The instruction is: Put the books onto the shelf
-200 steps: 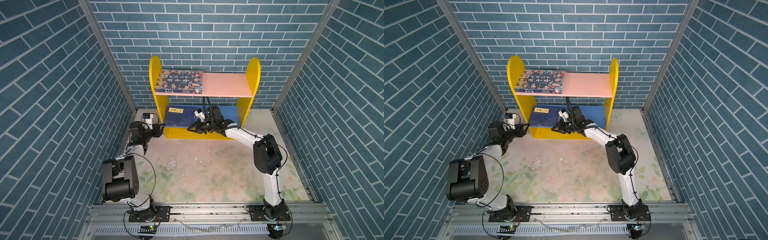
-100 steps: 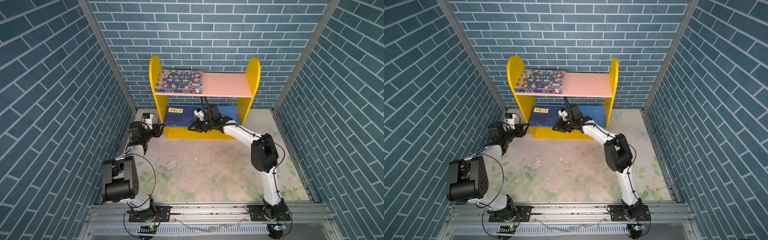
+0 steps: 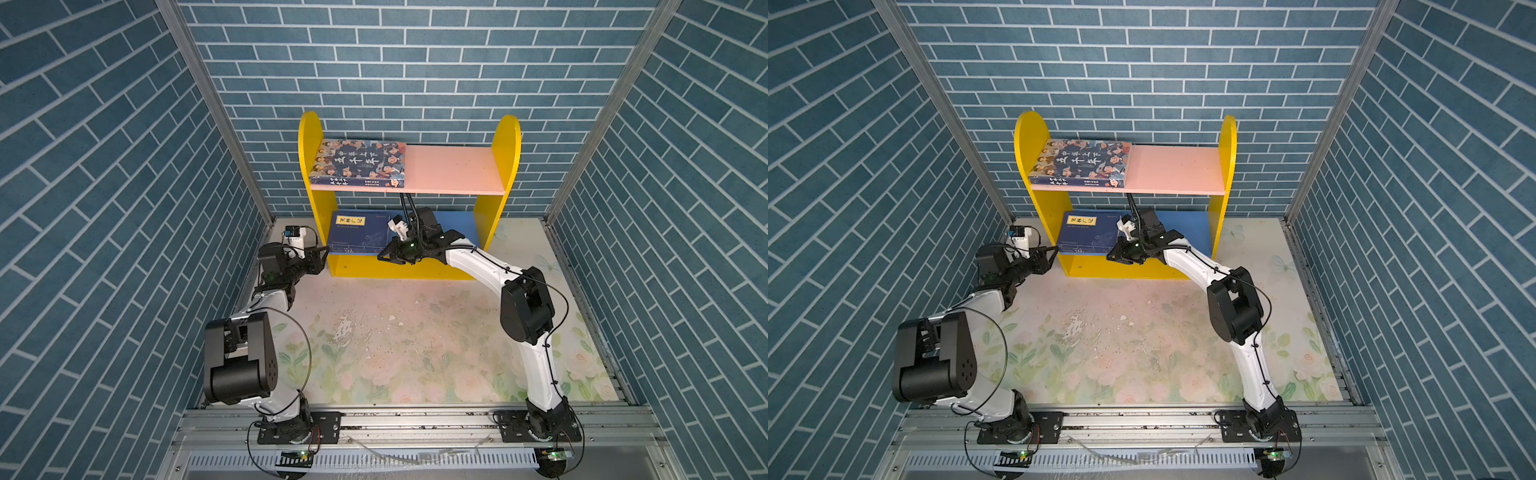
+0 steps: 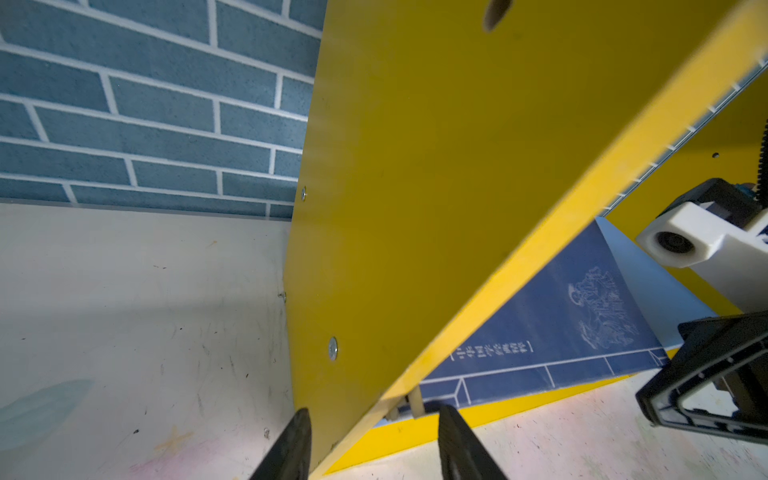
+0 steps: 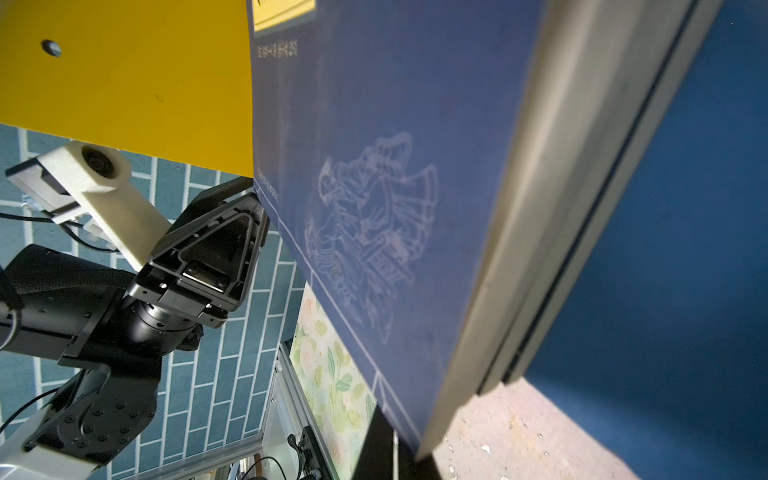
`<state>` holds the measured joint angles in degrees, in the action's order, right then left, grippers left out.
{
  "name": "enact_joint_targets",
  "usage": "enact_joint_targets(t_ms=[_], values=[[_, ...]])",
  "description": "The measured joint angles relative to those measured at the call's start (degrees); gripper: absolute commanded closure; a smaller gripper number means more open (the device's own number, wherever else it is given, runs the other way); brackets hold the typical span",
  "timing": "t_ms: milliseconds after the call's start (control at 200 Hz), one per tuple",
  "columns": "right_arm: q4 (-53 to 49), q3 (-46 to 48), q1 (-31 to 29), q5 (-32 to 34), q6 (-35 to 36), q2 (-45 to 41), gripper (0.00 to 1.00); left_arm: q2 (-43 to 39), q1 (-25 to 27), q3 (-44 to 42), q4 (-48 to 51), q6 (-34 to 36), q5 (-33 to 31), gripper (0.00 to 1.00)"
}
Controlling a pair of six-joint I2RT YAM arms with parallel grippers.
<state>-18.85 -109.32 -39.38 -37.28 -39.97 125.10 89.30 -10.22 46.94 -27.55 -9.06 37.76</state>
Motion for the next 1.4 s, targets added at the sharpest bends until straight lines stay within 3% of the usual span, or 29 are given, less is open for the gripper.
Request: enact_joint_targets(t_ms=[810, 1205, 1400], values=[[0.0, -1.7, 0.0, 0.0, 1.0, 1.7, 0.90, 0.0, 0.0, 0.0, -0.5, -0.2, -0.1, 0.49], [0.1, -1.4, 0.0, 0.0, 1.0, 1.6, 0.80, -0.5, 0.0, 0.0, 0.4, -0.1, -0.2, 0.47], [1.6, 3.4, 0.0, 0.1, 0.9, -0.4, 0.77, -4.0, 0.0, 0.0, 3.3, 1.3, -0.4, 0.46]])
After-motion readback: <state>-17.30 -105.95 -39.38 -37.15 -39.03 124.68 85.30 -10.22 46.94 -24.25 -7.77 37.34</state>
